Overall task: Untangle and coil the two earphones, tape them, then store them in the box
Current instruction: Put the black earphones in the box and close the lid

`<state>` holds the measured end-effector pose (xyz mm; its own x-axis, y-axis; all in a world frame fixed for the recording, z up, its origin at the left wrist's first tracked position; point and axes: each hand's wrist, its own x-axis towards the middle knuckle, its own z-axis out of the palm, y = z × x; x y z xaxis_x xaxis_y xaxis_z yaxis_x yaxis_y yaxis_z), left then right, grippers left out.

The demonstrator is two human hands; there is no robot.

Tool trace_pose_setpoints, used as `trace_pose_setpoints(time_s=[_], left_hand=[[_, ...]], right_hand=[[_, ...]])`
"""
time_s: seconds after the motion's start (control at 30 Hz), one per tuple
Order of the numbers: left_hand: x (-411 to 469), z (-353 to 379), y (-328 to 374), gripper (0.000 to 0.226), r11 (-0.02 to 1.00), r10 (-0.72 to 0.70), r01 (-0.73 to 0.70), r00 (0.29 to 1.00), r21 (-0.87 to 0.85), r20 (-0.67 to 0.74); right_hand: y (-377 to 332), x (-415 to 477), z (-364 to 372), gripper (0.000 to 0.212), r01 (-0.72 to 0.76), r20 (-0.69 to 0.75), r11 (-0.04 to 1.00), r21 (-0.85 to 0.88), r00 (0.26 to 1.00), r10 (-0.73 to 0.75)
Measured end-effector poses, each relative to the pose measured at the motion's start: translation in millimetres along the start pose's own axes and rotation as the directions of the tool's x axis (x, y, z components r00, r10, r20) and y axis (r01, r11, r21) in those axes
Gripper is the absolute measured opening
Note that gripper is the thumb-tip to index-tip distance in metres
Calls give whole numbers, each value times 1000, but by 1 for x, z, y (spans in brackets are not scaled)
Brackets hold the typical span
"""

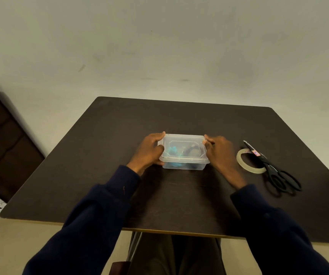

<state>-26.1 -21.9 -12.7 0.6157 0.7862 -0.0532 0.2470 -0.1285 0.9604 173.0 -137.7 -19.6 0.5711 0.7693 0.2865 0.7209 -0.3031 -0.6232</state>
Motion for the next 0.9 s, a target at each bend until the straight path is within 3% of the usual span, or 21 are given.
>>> trace_pose_setpoints(time_s=[0.1,0.27,0.47,0.9], left_hand=[[5,1,-5,50,996,23,-23,1000,86,9],[11,-9,-13,54,990,-15,27,996,-135,83],[23,-12,-23,53,951,-27,45,998,-306,63],[44,-7,-25,50,966,-13,23,999,-258,37]], right_hand=[[2,-4,9,39,-24,-44,1000,10,999,25],[8,3,19,36,-35,-68,999,38,997,38],[9,14,24,31,-7,-121,999,50,993,13],[10,26,25,29,-1,-100,995,96,995,10]])
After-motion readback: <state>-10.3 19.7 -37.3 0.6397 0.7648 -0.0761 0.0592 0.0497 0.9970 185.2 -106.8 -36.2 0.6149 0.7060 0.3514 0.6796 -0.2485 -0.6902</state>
